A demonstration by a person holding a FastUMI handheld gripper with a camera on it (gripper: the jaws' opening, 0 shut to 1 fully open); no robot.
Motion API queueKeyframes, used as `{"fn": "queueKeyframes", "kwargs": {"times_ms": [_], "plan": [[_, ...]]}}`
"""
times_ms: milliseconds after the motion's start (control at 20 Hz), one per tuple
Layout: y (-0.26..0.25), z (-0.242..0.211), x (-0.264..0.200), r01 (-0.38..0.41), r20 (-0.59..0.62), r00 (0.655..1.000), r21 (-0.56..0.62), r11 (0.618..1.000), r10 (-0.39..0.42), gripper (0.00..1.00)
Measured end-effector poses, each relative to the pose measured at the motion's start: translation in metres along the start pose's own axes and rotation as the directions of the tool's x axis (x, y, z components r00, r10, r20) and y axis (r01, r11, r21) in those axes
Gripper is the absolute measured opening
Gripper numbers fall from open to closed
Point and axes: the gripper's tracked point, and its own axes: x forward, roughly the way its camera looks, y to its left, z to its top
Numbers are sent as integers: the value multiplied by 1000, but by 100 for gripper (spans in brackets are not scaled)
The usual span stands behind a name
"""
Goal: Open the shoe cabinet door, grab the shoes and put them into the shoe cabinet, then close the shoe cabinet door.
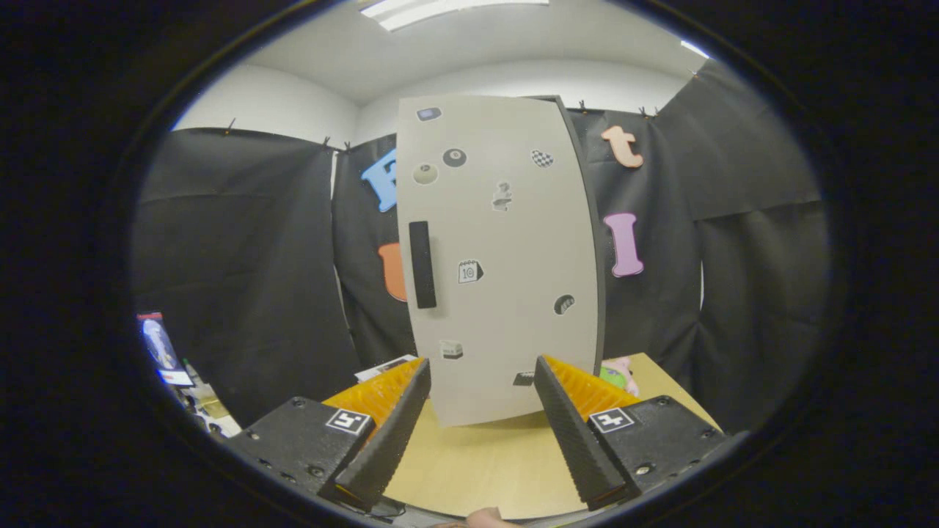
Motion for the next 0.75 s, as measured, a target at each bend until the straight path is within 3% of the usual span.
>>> {"fn": "queueKeyframes", "kwargs": {"times_ms": [400,750], "plan": [[-24,-4,-30,97,32,995,-44,994,-95,94],[-19,-12,-37,63,9,998,-56,996,-63,94]]}}
